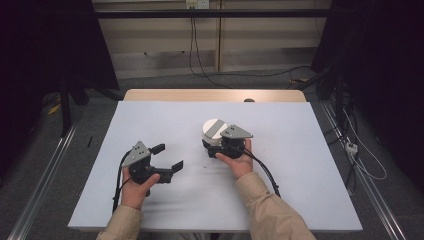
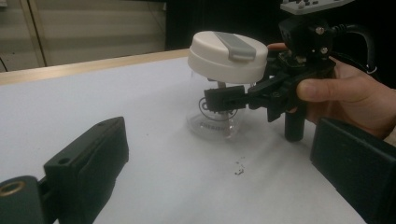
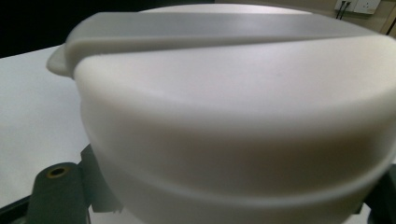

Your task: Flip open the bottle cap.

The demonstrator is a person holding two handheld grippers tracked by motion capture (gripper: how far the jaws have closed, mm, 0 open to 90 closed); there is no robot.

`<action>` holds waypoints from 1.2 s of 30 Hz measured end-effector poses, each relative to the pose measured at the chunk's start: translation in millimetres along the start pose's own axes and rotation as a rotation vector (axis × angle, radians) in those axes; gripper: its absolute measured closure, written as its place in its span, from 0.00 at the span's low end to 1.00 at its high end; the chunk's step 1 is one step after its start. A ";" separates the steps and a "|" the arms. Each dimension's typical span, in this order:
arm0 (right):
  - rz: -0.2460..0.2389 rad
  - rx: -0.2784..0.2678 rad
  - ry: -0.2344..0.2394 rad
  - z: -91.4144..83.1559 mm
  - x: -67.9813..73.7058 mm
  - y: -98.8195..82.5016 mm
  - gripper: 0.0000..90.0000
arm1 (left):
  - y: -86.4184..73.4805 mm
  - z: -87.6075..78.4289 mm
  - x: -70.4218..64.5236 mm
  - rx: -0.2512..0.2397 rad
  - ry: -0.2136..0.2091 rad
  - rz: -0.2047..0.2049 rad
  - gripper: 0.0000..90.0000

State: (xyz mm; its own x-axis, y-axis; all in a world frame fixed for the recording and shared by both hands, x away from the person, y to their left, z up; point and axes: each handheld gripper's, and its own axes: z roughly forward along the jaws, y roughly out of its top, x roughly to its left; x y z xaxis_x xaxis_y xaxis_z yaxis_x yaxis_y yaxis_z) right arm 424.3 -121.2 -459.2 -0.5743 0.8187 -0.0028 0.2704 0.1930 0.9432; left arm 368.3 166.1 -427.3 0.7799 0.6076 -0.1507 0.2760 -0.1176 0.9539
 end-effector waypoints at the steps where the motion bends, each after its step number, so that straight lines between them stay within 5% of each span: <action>1: -0.002 0.000 -0.002 -0.1 0.1 0.0 0.21 | 0.7 1.8 -0.5 0.002 -0.004 -0.005 0.05; 5: -0.001 0.001 -0.004 0.1 0.4 0.1 0.21 | 4.7 8.7 -1.4 0.008 -0.014 0.005 0.08; 20: -0.001 0.002 0.000 0.3 0.0 0.0 0.21 | 17.1 35.7 0.2 0.032 -0.047 -0.028 0.50; 36: -0.004 0.005 0.000 0.3 -0.1 0.1 0.21 | 27.7 58.9 0.6 0.073 -0.075 -0.038 0.75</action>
State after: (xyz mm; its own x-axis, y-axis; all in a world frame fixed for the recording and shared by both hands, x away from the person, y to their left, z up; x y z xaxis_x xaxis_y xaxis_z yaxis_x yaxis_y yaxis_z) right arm 424.7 -121.2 -459.2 -0.5755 0.8178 -0.0069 0.2719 0.1992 0.9415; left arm 409.5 117.0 -416.3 0.8070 0.5527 -0.2078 0.3440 -0.1540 0.9263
